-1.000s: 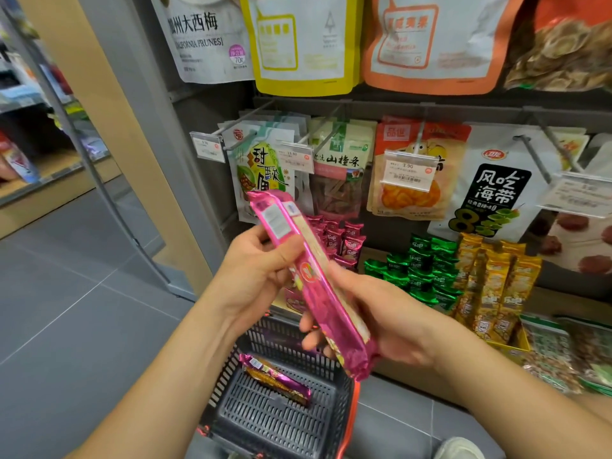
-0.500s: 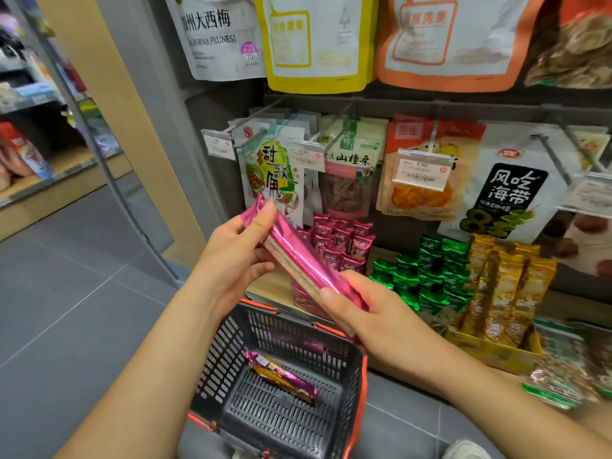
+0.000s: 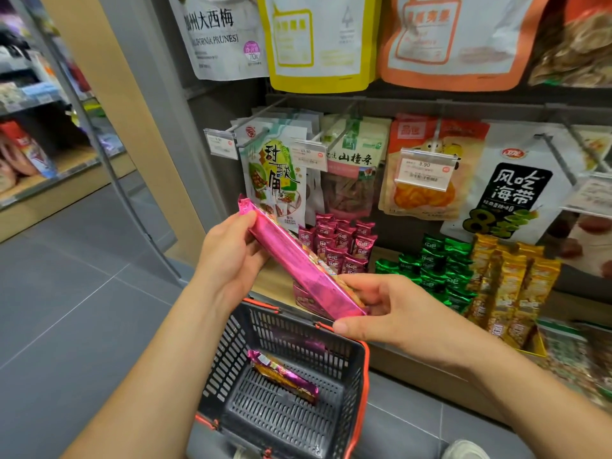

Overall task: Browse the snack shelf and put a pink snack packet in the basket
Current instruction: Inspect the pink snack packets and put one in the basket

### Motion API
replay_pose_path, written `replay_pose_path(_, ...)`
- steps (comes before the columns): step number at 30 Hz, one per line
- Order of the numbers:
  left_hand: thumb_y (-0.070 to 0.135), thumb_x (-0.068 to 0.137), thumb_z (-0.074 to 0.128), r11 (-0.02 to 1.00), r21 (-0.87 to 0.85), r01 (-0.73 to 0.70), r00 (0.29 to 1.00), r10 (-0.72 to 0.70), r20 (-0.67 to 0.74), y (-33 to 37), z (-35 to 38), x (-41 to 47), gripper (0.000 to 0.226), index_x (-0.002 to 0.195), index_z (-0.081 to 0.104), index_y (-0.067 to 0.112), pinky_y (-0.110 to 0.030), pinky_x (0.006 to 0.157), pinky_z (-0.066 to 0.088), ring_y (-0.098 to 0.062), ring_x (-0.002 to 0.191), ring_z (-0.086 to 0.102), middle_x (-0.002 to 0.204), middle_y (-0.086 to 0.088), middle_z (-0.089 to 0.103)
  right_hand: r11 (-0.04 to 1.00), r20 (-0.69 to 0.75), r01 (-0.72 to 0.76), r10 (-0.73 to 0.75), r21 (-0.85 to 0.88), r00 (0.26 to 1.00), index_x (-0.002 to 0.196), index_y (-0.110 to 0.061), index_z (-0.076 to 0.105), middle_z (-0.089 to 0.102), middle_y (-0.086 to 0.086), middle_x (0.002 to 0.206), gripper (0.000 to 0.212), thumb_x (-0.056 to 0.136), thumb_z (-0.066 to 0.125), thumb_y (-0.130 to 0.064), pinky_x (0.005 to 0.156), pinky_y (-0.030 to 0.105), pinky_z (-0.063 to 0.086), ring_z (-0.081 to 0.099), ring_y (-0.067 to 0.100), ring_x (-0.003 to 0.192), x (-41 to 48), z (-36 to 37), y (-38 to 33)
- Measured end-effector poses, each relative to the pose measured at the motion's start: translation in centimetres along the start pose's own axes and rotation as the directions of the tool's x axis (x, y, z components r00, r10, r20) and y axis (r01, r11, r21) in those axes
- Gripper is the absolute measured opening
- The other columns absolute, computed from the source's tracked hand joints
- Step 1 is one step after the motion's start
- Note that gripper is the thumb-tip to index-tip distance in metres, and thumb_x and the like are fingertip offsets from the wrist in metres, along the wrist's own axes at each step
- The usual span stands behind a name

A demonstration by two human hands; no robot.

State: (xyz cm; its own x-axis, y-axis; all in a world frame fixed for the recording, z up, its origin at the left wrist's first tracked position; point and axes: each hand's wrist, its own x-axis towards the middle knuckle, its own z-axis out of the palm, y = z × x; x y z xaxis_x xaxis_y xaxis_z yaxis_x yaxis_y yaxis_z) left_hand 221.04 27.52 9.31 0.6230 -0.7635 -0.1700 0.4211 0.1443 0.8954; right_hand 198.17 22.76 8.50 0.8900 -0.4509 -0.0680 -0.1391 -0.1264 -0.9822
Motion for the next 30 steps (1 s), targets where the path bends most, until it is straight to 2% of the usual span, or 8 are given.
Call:
replay_pose_path(5, 0.022, 0.096, 0.055, 0.998, 0.035, 0.042, 0.999, -0.042, -0.007, -0.5, 0.0, 0.2, 0.018, 0.092, 0.063, 0.007, -0.029, 0.059, 0.057, -0.017, 0.072, 0.071, 0.084, -0.009, 0.072, 0.9, -0.144, 0.03, -0.102, -0.435, 0.984, 0.114, -0.021, 0.064, 0.073, -0.002, 0.093, 0.042, 0.077, 0.08, -0.035, 0.083, 0.042, 0.054, 0.066, 0.013, 0.082, -0.3, 0.3, 0.5)
replay_pose_path(8, 0.037, 0.091, 0.063, 0.966, 0.256, 0.042, 0.999, -0.044, 0.004, -0.9, 0.1, 0.3, 0.025, 0.102, 0.064, 0.015, -0.024, 0.059, 0.057, -0.014, 0.08, 0.073, 0.085, 0.0, 0.076, 0.769, -0.215, 0.016, -0.199, -0.639, 0.956, 0.126, -0.029, 0.058, 0.07, -0.011, 0.103, 0.058, 0.075, 0.079, -0.045, 0.082, 0.03, 0.052, 0.062, 0.004, 0.087, -0.5, 0.5, 0.9)
replay_pose_path(10, 0.023, 0.09, 0.065, 0.967, 0.25, 0.051, 0.998, -0.038, -0.056, -1.0, 0.1, 0.6, 0.016, 0.1, 0.062, 0.01, -0.024, 0.055, 0.056, -0.016, 0.076, 0.074, 0.079, -0.004, 0.076, 0.784, -0.296, 0.017, -0.254, -0.62, 0.921, 0.131, -0.034, 0.055, 0.066, -0.016, 0.109, 0.063, 0.074, 0.08, -0.044, 0.084, 0.02, 0.049, 0.059, 0.0, 0.093, -0.6, 0.4, 0.9)
replay_pose_path(13, 0.013, 0.091, 0.063, 0.988, 0.131, 0.086, 0.989, -0.068, -0.132, -1.1, 0.2, 0.8, 0.01, 0.093, 0.058, 0.004, -0.024, 0.052, 0.055, -0.016, 0.066, 0.073, 0.07, -0.007, 0.074, 0.93, -0.472, 0.087, -0.26, -0.358, 0.842, 0.106, -0.038, 0.054, 0.07, -0.016, 0.095, 0.046, 0.068, 0.08, -0.042, 0.075, 0.017, 0.054, 0.065, -0.001, 0.089, -0.7, 0.5, 0.4)
replay_pose_path(17, 0.012, 0.092, 0.062, 0.991, 0.058, 0.121, 0.987, -0.113, -0.118, -1.4, 0.0, 1.1, 0.01, 0.094, 0.057, 0.003, -0.025, 0.052, 0.055, -0.016, 0.065, 0.072, 0.068, -0.008, 0.074, 0.964, -0.588, 0.205, -0.266, -0.17, 0.764, 0.088, -0.028, 0.055, 0.073, -0.014, 0.092, 0.033, 0.068, 0.081, -0.03, 0.074, 0.017, 0.056, 0.07, 0.002, 0.089, -0.6, 1.3, 0.4)
replay_pose_path(21, 0.012, 0.092, 0.061, 0.989, 0.028, 0.148, 0.98, -0.143, -0.139, -1.6, -0.3, 1.3, 0.012, 0.097, 0.055, 0.003, -0.026, 0.051, 0.055, -0.016, 0.064, 0.073, 0.068, -0.009, 0.074, 0.941, -0.618, 0.227, -0.336, -0.251, 0.711, 0.086, -0.029, 0.066, 0.073, -0.013, 0.089, 0.021, 0.076, 0.079, -0.016, 0.073, 0.018, 0.055, 0.069, 0.004, 0.086, -0.6, 1.7, 0.5)
replay_pose_path(26, 0.012, 0.09, 0.063, 0.984, 0.069, 0.165, 0.978, -0.153, -0.143, -1.2, -0.6, 1.1, 0.013, 0.099, 0.055, 0.008, -0.025, 0.051, 0.055, -0.016, 0.064, 0.073, 0.071, -0.007, 0.074, 0.794, -0.465, 0.095, -0.444, -0.601, 0.766, 0.085, -0.022, 0.066, 0.072, -0.005, 0.082, 0.012, 0.083, 0.074, -0.013, 0.061, 0.039, 0.054, 0.065, 0.013, 0.071, -0.9, 0.8, 1.1)
replay_pose_path(30, 0.018, 0.088, 0.066, 0.969, 0.23, 0.086, 0.991, -0.06, -0.119, -0.4, -1.0, 0.9, 0.008, 0.093, 0.061, 0.022, -0.019, 0.051, 0.041, -0.009, 0.064, 0.062, 0.074, 0.002, 0.074, 0.802, -0.365, -0.002, -0.269, -0.597, 0.891, 0.069, -0.034, 0.064, 0.07, -0.021, 0.084, 0.025, 0.08, 0.076, -0.016, 0.075, 0.034, 0.055, 0.065, 0.006, 0.088, -0.5, -1.3, 1.4)
